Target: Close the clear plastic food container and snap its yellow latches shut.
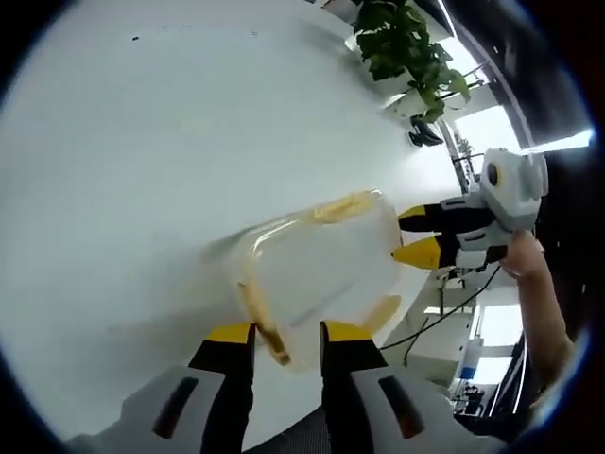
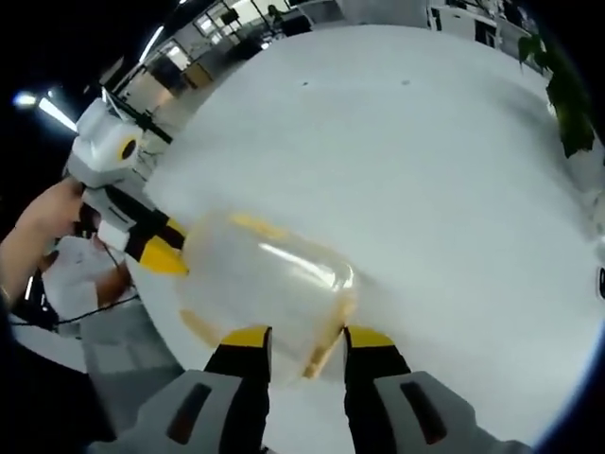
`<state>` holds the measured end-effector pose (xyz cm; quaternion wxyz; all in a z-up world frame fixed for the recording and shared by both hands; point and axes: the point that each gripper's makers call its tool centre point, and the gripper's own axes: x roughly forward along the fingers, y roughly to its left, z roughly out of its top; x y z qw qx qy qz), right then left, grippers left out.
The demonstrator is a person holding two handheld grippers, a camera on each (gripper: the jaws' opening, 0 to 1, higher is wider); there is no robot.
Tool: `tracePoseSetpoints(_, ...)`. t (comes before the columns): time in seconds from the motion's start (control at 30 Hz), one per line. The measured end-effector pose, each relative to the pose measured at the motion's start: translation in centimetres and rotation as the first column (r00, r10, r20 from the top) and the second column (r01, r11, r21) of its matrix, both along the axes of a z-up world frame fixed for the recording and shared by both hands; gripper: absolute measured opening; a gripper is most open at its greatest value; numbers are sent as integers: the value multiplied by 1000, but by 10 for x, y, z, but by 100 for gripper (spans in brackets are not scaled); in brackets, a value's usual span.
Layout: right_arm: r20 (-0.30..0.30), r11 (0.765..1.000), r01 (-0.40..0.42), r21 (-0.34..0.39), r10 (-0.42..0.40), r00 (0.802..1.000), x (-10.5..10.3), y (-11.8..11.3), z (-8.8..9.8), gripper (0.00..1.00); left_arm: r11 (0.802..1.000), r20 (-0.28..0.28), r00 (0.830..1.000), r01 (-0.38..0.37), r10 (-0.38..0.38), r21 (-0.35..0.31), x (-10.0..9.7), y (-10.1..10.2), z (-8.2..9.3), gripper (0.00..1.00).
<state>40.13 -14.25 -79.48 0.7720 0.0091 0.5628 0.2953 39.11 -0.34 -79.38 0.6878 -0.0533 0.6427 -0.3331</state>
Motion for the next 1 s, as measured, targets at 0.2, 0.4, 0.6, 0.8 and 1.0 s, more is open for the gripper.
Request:
tracePoseSetpoints(0.2,24,1000,-23,-8,23,999,0,-2,1,31,999,49,998,35,-35,1,7,-2,2,35)
tracePoseSetpoints(0.4,65,998,-51,-22,53,996,7,-5,7,35,996,96,992,75,-79,39,13,4,1,39)
tracePoseSetpoints(0.6,108,995,-97,-28,99,989,14,-1,21,38,994,114,988,104,-107,29,14,5,6,40)
tracePoseSetpoints(0.8,162,983,-177,-48,183,970,17,4,26,46,987,187,969,156,-161,38,19,3,10,54)
tracePoseSetpoints(1.0,202,960,-269,-73,279,939,12,11,34,45,969,238,940,232,-245,82,20,4,17,53)
